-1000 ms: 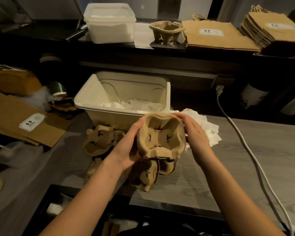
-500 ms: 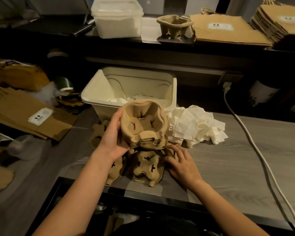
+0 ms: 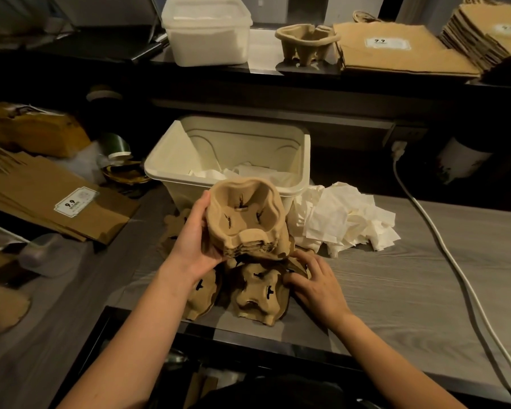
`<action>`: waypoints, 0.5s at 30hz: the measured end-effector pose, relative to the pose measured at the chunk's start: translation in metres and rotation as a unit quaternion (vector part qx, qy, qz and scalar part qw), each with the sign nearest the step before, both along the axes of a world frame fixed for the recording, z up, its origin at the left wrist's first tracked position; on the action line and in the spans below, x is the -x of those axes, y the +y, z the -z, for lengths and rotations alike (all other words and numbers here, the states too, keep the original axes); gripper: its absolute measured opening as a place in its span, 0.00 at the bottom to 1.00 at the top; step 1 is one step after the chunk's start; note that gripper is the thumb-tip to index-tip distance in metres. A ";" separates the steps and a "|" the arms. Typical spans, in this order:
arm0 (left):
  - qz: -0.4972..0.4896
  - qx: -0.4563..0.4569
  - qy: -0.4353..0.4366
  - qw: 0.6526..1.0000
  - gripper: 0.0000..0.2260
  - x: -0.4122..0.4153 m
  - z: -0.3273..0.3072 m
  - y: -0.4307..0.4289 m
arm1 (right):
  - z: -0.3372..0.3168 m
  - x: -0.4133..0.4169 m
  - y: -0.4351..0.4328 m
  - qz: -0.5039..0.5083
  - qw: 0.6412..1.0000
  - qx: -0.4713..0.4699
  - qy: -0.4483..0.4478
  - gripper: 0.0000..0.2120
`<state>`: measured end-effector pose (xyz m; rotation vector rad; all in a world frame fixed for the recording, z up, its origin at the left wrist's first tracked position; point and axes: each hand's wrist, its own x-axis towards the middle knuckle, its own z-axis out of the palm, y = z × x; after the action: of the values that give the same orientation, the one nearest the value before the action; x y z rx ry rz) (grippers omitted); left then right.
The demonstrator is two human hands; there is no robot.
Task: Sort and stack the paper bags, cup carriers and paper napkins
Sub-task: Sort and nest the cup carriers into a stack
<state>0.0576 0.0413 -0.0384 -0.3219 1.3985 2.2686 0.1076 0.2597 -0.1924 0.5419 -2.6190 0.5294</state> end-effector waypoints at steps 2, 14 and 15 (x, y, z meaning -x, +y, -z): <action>0.003 0.003 -0.003 1.000 0.21 0.002 0.002 0.000 | -0.004 0.000 -0.001 0.016 0.999 0.037 0.009 0.05; 0.020 0.001 0.001 1.000 0.21 0.009 0.009 0.000 | -0.001 0.008 0.001 -0.026 0.999 -0.024 -0.010 0.07; 0.017 0.001 -0.004 1.000 0.21 0.009 0.009 0.000 | 0.001 0.007 0.002 -0.025 0.999 -0.019 -0.016 0.07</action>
<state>0.0487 0.0415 -0.0470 -0.3052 1.3912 2.2366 0.1010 0.2617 -0.1935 0.6179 -2.6571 0.5101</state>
